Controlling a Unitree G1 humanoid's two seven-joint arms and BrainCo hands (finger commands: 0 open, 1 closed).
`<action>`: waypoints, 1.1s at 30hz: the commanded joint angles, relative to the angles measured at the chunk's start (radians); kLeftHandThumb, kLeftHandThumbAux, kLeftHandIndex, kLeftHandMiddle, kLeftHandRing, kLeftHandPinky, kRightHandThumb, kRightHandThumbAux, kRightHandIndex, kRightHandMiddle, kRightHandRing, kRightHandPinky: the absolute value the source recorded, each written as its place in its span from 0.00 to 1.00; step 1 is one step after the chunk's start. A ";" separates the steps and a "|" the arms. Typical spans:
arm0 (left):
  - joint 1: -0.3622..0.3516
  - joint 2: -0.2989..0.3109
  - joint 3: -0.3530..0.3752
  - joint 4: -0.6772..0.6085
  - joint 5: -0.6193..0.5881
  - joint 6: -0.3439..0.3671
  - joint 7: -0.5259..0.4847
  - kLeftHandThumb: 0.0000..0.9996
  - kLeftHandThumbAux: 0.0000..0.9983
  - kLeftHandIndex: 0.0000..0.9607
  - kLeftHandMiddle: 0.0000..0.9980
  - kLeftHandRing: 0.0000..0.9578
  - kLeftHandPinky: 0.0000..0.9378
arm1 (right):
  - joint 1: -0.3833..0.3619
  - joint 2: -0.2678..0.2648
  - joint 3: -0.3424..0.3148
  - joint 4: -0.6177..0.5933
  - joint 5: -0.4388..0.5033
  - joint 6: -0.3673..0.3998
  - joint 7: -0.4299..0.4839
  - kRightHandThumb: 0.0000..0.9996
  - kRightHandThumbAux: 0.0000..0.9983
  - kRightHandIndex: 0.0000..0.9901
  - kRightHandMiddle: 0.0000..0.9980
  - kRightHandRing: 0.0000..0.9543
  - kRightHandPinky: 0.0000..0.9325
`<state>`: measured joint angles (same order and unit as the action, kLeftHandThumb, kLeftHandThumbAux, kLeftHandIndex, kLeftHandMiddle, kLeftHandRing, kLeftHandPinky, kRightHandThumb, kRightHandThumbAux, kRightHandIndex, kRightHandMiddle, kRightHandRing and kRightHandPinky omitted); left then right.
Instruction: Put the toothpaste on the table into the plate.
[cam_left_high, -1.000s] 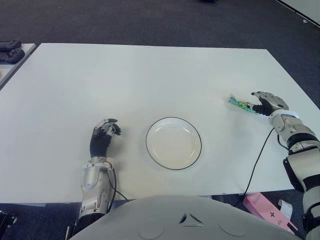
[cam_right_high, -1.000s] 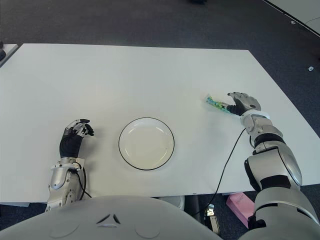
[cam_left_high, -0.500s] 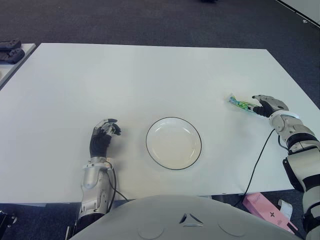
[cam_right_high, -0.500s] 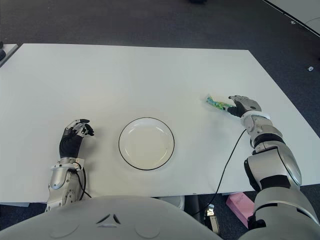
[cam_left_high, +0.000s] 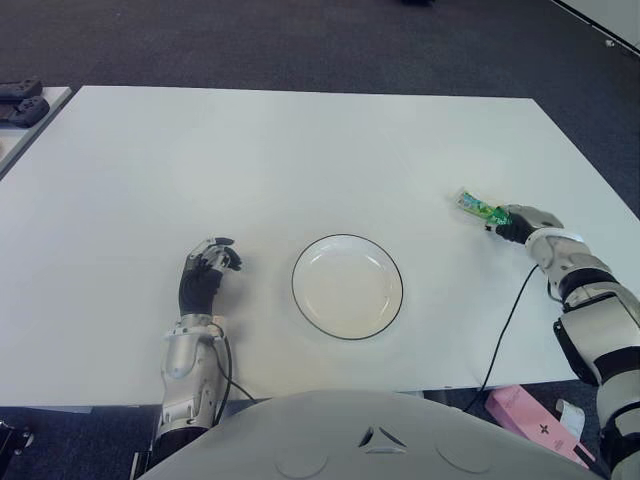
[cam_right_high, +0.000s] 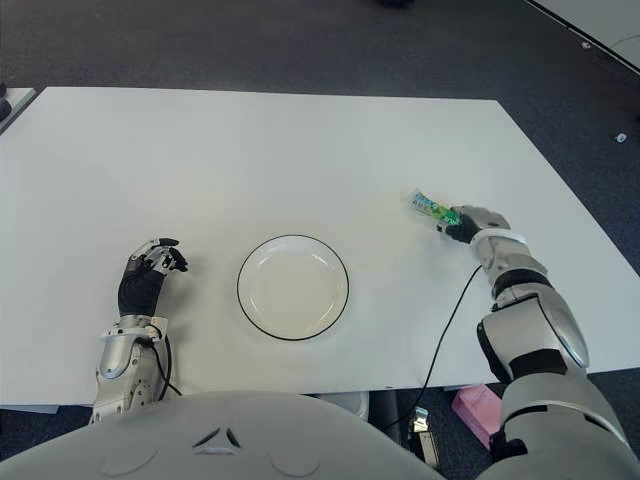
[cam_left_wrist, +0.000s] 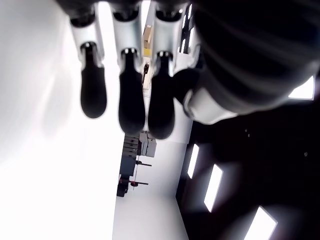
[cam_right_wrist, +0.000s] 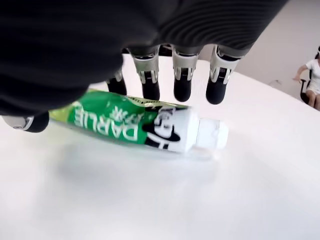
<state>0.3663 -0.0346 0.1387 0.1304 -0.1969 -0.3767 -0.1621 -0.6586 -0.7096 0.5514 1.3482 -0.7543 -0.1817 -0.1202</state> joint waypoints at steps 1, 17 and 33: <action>0.005 0.004 -0.003 0.021 -0.008 0.015 -0.012 0.70 0.72 0.45 0.61 0.60 0.59 | 0.022 0.035 0.042 0.007 -0.035 0.001 0.034 0.52 0.15 0.00 0.00 0.00 0.00; 0.036 -0.015 0.002 -0.011 0.009 0.013 0.029 0.70 0.72 0.45 0.61 0.61 0.62 | 0.072 0.114 0.096 0.045 -0.063 0.086 0.054 0.58 0.11 0.00 0.00 0.00 0.00; 0.050 -0.005 0.000 -0.025 0.002 0.036 0.024 0.70 0.72 0.45 0.61 0.61 0.60 | 0.100 0.143 0.093 0.047 -0.038 0.072 0.095 0.59 0.21 0.00 0.00 0.00 0.03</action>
<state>0.4090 -0.0439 0.1402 0.0981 -0.1957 -0.3720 -0.1405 -0.6523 -0.6448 0.6278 1.3673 -0.7840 -0.0827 -0.1256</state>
